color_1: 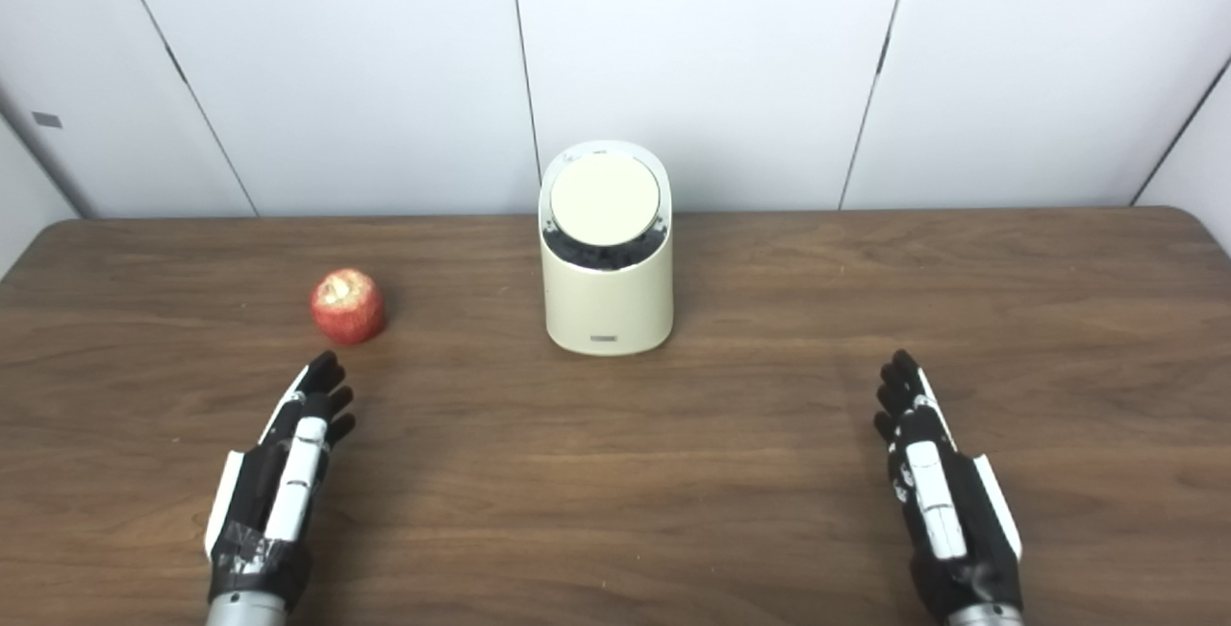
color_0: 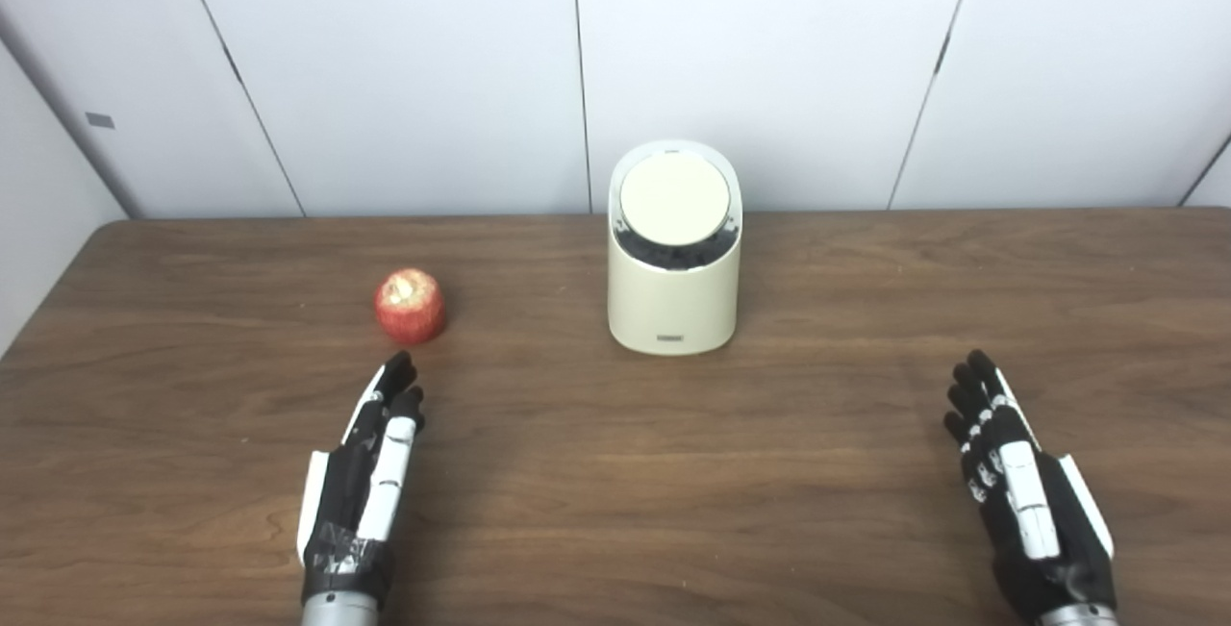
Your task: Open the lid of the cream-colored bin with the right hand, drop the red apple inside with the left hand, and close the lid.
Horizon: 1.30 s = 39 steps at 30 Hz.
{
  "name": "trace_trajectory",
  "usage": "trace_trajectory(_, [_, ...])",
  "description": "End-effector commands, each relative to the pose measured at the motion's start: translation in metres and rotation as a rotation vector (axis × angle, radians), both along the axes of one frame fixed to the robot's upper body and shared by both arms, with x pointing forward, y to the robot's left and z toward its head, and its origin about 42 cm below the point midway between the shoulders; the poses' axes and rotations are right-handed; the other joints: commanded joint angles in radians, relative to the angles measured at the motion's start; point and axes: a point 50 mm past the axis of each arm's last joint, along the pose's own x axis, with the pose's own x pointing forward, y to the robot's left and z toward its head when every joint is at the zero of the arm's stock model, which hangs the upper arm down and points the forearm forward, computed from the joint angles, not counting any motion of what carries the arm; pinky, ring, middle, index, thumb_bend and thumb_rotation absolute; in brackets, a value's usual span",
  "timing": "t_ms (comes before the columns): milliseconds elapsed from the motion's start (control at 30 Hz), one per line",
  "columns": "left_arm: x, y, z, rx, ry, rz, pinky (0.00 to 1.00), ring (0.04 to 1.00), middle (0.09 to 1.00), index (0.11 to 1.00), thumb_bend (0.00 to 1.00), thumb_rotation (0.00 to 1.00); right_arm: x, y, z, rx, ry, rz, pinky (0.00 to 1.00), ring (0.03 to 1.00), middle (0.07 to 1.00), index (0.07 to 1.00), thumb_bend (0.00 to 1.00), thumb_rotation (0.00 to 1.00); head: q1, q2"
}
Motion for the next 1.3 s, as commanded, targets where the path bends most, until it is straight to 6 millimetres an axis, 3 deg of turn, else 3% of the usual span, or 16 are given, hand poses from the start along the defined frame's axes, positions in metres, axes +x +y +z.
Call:
trace_trajectory(0, [-0.027,0.002,-0.006,0.018,0.016,0.018,0.92,0.936,0.950,0.962,0.56,0.80,-0.001,0.003,0.012,0.007,-0.057,0.009,1.00,0.998,0.988,0.973,0.62,0.85,0.002,-0.001])
trace_trajectory(267, [-0.027,0.001,-0.009,0.004,0.016,0.011,0.93,0.941,0.950,0.962,0.57,0.79,-0.004,0.003,0.008,-0.003,-0.048,0.017,1.00,1.000,1.000,0.984,0.62,0.85,-0.002,-0.030])
trace_trajectory(533, [-0.028,0.002,-0.012,0.004,0.005,-0.003,0.96,0.957,0.962,0.974,0.55,0.80,-0.006,0.006,0.008,0.003,-0.048,0.025,1.00,1.000,1.000,0.984,0.60,0.85,-0.009,-0.035])
trace_trajectory(767, [-0.028,0.003,-0.016,0.000,0.001,-0.005,0.97,0.965,0.972,0.977,0.53,0.80,-0.003,0.009,0.007,-0.035,-0.069,0.018,0.97,0.984,0.988,0.984,0.60,0.81,-0.062,-0.088])
trace_trajectory(1033, [-0.027,0.002,-0.023,0.015,0.010,-0.001,0.98,0.962,0.968,0.974,0.52,0.81,0.019,0.014,0.031,-0.220,-0.111,0.034,0.90,0.952,0.968,0.983,0.61,0.71,-0.086,-0.148])
trace_trajectory(1100, [-0.027,0.002,-0.024,0.013,0.005,-0.005,0.98,0.964,0.966,0.973,0.50,0.82,0.027,0.016,0.041,-0.329,-0.124,0.030,0.84,0.916,0.946,0.968,0.64,0.70,-0.088,-0.156])
trace_trajectory(1267, [-0.025,0.000,-0.028,0.029,0.000,-0.014,0.98,0.966,0.965,0.967,0.52,0.84,0.047,0.024,0.061,-0.415,-0.139,0.023,0.82,0.885,0.933,0.951,0.69,0.64,-0.091,-0.188])
